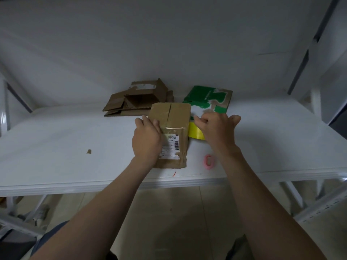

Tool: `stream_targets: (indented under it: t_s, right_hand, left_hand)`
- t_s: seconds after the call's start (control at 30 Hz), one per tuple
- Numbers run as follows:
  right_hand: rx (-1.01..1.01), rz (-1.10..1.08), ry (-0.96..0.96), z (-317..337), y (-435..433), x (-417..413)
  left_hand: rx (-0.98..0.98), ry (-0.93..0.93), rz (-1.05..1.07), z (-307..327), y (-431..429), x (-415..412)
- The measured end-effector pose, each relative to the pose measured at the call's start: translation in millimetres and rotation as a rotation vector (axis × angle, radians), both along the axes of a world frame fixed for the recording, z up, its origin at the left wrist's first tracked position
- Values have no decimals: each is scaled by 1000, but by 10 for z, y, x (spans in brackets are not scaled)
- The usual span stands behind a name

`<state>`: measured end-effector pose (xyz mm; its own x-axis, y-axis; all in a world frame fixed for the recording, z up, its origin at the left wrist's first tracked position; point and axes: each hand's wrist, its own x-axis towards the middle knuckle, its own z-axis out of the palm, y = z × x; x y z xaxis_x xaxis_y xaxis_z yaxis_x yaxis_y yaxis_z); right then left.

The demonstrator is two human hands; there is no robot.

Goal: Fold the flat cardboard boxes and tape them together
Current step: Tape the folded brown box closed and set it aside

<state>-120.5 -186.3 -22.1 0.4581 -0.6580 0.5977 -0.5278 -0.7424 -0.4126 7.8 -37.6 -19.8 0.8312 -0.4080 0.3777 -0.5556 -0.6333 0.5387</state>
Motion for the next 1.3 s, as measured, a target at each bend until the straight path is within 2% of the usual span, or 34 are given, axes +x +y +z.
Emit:
stream_targets:
  t_s: [0.13, 0.23, 0.37, 0.5, 0.63, 0.8, 0.9, 1.0, 1.07, 1.2, 1.23, 1.3]
  right_hand:
    - [-15, 18, 9, -15, -9, 17]
    - [-16, 24, 1, -20, 3, 12]
    - [10, 15, -20, -28, 26, 41]
    - [35, 19, -37, -22, 25, 63]
    - [53, 32, -34, -22, 10, 47]
    - [75, 61, -55, -17, -1, 62]
    - [83, 64, -65, -10, 13, 66]
    - [57, 70, -35, 1, 22, 45]
    - [24, 76, 13, 17, 31, 34]
    - [41, 134, 118, 91, 20, -18]
    - [83, 185, 126, 109, -8, -44]
    - [228, 298, 136, 136, -58, -113]
  left_hand:
    - [275, 58, 83, 65, -107, -196]
    - [350, 8, 112, 121, -186, -223]
    - [284, -44, 9, 76, -97, -8]
    - [69, 34, -142, -63, 38, 147]
    - [-105, 9, -212, -121, 178, 268]
    - [-286, 93, -277, -293, 387, 334]
    - [-241, 24, -201, -382, 377, 215]
    - [-93, -7, -107, -299, 260, 30]
    - [-24, 69, -101, -219, 202, -78]
    - [-31, 283, -154, -165, 181, -195]
    - [-22, 239, -157, -146, 179, -184]
    - [-18, -25, -183, -133, 155, -129]
